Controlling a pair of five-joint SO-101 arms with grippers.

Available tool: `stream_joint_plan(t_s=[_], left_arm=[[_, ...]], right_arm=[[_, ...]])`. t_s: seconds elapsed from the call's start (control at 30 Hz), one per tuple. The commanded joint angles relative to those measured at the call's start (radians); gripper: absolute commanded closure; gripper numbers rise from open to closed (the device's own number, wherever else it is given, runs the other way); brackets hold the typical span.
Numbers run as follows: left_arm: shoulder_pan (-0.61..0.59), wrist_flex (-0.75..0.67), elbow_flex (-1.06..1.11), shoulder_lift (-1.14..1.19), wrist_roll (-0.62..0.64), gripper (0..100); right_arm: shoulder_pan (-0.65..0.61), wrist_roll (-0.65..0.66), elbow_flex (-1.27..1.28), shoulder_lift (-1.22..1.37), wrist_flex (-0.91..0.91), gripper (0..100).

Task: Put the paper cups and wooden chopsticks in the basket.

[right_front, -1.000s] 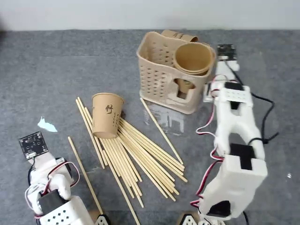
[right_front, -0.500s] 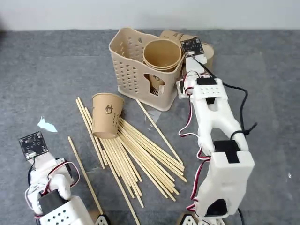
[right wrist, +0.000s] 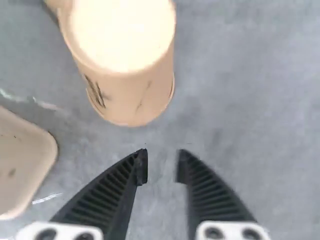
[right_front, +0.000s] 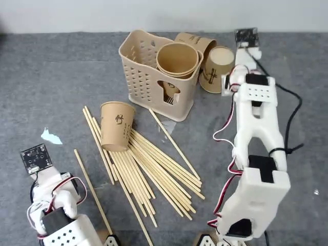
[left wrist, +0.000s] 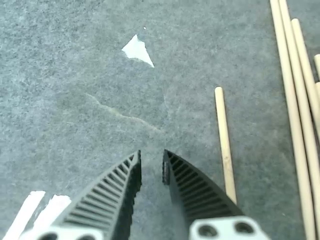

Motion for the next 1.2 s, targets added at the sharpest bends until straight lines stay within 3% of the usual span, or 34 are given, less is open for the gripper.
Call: stream_joint_plan(t_s=[0.0, 0.27, 0.6, 0.73, 1.17], left_arm=[[-0.003, -0.002, -0.024, -0.003, -0.005, 92], [-0.003, -0.002, -0.024, -0.003, -0.005, 92], [-0.003, -0.002, -0.024, -0.003, -0.005, 92], [-0.003, -0.002, -0.024, -0.003, -0.005, 92], [-0.005, -0.002, -0.024, -0.003, -0.005, 92]], right_arm=[[-0.001, -0.008, -0.123, -0.062, -0.010, 86.8], [-0.028, -0.008, -0.152, -0.036, -0.208, 97.5], [-0.050, 0.005, -0.153, 0.125, -0.329, 98.0], [-0.022, 0.051, -0.153, 0.140, -0.260, 98.3], [0.087, 0.110, -0.153, -0.107, 0.260, 98.0]])
